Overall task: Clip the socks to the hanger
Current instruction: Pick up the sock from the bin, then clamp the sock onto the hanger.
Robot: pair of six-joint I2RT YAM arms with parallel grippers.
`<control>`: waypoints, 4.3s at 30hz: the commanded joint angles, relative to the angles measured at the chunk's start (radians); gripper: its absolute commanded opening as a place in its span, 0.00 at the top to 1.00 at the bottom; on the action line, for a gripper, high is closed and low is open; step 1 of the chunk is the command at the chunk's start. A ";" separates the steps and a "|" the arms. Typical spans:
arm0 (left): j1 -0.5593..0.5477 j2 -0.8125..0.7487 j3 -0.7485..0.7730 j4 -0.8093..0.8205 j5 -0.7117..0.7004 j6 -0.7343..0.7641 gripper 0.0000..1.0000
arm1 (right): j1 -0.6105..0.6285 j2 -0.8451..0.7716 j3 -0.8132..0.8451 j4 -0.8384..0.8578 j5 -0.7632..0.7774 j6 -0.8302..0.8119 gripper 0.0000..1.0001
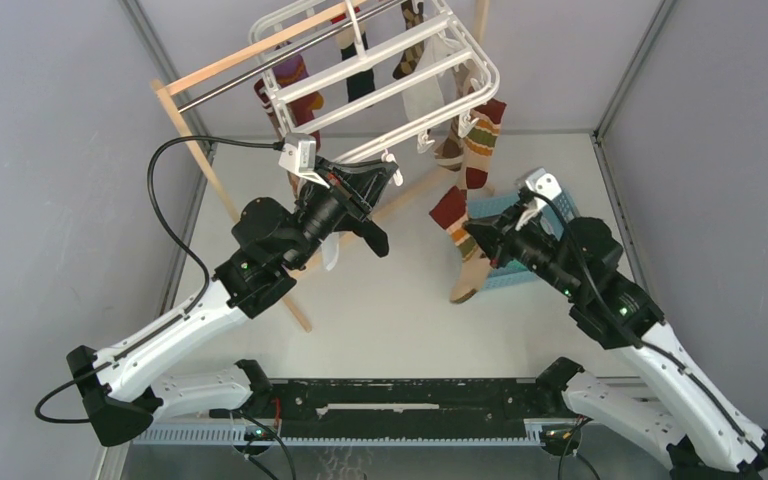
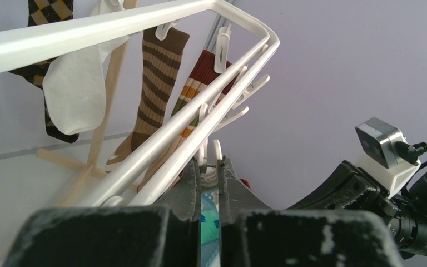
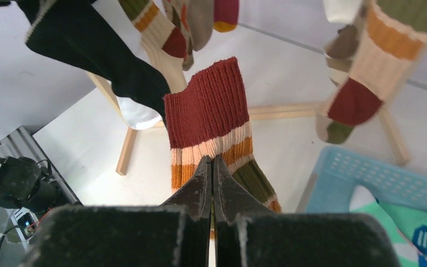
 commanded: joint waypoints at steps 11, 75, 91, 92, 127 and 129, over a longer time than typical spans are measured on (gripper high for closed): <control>-0.001 -0.012 -0.015 0.005 0.043 -0.019 1.00 | 0.071 0.178 0.151 0.183 -0.099 -0.020 1.00; 0.000 -0.062 -0.051 0.037 0.032 -0.006 1.00 | -0.216 0.338 0.050 0.734 -0.813 0.306 1.00; 0.000 -0.064 -0.048 0.031 0.027 -0.002 1.00 | -0.215 0.398 0.101 0.819 -0.840 0.359 1.00; 0.000 -0.063 -0.047 0.031 0.028 0.000 1.00 | -0.215 0.399 0.106 0.816 -0.842 0.360 1.00; 0.000 -0.055 -0.046 0.031 0.025 0.001 1.00 | -0.186 0.500 0.218 0.846 -0.848 0.368 1.00; 0.001 -0.057 -0.046 0.030 0.024 0.002 1.00 | -0.181 0.507 0.222 0.842 -0.848 0.367 1.00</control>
